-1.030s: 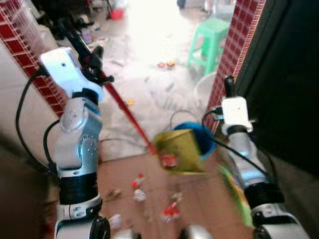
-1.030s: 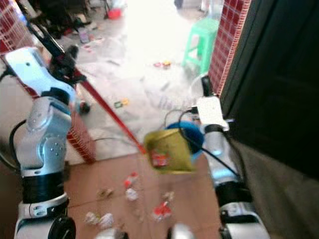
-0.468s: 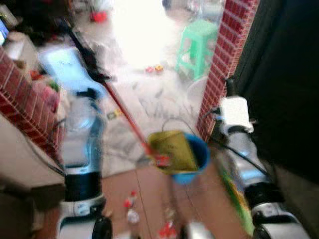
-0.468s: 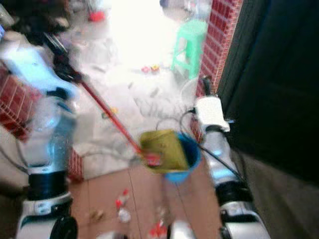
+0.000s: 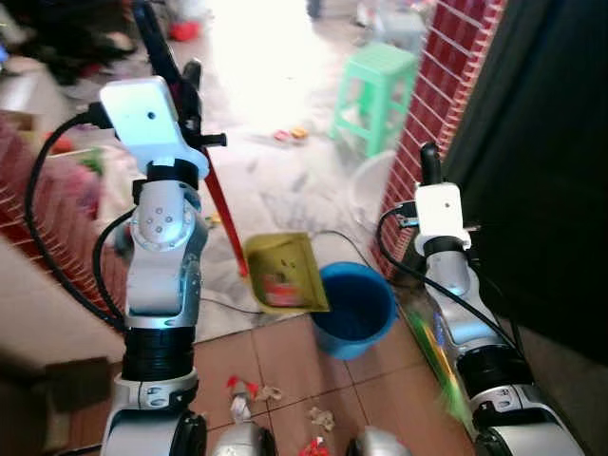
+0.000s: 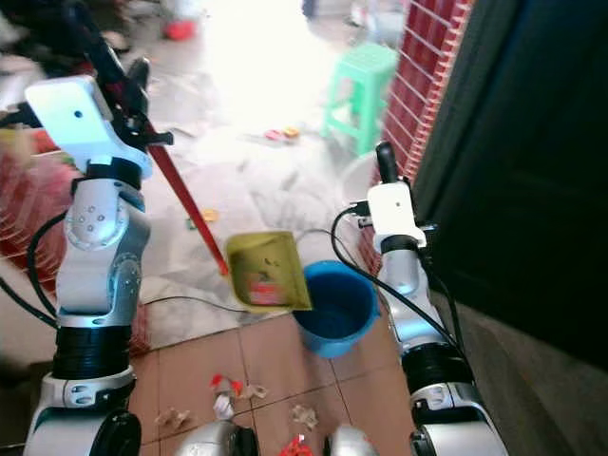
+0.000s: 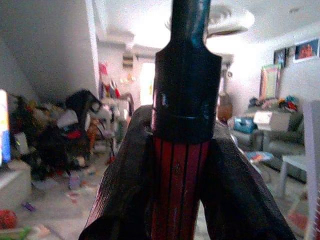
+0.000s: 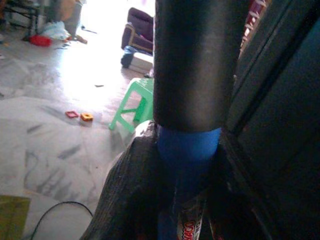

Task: Sweep floor

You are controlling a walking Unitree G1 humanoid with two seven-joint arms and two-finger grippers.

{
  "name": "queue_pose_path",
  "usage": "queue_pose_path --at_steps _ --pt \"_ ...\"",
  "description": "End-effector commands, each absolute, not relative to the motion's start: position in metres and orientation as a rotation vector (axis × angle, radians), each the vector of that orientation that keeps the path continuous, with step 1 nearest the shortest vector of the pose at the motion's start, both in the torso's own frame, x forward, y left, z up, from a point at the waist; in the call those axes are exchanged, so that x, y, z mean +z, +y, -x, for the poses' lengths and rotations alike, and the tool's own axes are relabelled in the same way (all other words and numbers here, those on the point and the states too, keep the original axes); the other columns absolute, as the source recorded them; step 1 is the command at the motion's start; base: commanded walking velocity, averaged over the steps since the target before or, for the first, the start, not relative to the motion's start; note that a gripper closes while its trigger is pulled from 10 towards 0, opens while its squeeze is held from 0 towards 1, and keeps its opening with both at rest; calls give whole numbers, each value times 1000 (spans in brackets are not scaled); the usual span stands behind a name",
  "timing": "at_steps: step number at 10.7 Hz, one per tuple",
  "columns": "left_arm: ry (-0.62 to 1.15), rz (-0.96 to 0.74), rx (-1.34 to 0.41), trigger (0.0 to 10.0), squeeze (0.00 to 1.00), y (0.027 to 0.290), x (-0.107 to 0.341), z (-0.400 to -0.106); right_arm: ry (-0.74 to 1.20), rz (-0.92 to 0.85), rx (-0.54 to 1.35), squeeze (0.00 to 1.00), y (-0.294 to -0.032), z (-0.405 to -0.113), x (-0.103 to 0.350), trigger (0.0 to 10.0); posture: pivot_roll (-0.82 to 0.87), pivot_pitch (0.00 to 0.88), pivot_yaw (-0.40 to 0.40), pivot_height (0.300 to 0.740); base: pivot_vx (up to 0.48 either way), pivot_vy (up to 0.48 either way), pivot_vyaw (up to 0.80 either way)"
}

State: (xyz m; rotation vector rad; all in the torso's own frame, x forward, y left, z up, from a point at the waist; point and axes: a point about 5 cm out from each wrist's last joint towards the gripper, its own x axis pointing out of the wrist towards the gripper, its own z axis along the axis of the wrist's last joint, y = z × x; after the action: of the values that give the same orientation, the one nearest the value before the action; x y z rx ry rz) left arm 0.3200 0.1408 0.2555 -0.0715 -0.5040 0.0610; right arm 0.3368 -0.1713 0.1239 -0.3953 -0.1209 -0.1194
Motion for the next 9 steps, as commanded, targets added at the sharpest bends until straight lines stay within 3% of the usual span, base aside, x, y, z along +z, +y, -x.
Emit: queue_pose_path --at_steps 1,3,5,8,9 --pt "-582 86 53 10000 0 138 267 -315 -173 423 -108 0 -170 -339 136 10000 -93 11 37 740 0 0 0" --pt "-664 -7 7 10000 0 124 274 -310 -188 419 -112 0 -170 -339 138 10000 -94 13 38 740 0 0 0" --pt "-658 26 -38 10000 0 112 270 -310 -187 418 -108 0 -169 -338 138 10000 -98 13 37 740 0 0 0" --pt "-637 44 -272 10000 0 74 264 -302 -190 416 -109 0 -168 -339 139 10000 -94 18 38 740 0 0 0" --pt "-646 16 -421 10000 0 57 263 -296 -191 414 -108 0 -168 -339 139 10000 -94 18 38 740 0 0 0"
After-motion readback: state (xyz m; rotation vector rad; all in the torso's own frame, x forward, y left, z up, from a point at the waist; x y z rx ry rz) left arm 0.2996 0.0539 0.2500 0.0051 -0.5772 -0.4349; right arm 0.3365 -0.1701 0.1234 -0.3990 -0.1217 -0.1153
